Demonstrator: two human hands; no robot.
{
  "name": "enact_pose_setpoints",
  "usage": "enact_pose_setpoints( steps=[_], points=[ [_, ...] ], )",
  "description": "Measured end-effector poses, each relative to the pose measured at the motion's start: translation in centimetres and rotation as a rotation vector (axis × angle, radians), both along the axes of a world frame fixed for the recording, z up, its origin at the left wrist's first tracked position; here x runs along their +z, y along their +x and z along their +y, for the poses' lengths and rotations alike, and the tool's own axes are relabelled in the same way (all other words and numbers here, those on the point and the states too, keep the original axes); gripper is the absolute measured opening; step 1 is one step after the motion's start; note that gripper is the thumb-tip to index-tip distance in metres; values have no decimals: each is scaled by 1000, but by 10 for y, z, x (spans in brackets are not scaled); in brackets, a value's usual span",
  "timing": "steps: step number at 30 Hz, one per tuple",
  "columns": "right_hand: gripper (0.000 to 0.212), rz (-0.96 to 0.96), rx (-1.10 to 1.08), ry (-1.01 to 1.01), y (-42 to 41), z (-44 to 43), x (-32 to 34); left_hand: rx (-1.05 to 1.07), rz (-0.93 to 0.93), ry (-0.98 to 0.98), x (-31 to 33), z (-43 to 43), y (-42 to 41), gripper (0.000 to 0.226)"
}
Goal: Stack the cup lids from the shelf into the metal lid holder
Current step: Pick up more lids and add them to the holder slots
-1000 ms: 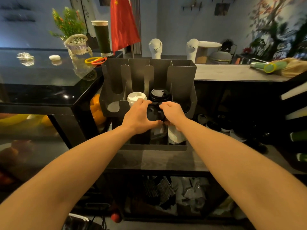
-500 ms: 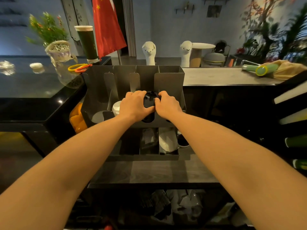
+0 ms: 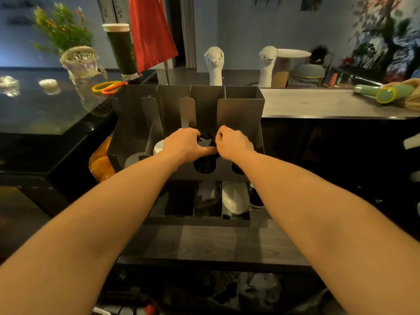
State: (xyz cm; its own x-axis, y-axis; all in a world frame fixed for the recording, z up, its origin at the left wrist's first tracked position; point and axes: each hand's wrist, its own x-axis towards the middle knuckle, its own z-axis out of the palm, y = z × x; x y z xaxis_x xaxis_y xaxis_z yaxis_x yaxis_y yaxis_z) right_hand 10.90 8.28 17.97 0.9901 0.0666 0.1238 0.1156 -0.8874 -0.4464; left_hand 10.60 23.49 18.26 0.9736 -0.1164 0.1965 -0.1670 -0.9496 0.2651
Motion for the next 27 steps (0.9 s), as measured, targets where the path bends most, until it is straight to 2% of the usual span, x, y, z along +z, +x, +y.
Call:
enact_pose_setpoints(
  steps=[7, 14, 17, 19, 23, 27],
  points=[
    [9, -29, 22, -25, -8, -3, -16, -12, -32, 95, -2, 0, 4, 68],
    [18, -37, 1, -24, -9, -2, -15, -51, -83, 38, -10, 5, 3, 48],
    [20, -32, 7, -71, -10, -1, -13, -42, -105, 72, -12, 5, 3, 36],
    [26, -67, 7, -42, -11, 0, -11, -44, -142, 89, -11, 4, 1, 37],
    [24, -189, -33, 78, -21, -1, -11, -73, -247, -20, -7, 8, -7, 47],
    [23, -271, -7, 153, -45, 0, -14, -108, -390, -134, -10, 11, -29, 35]
  ],
)
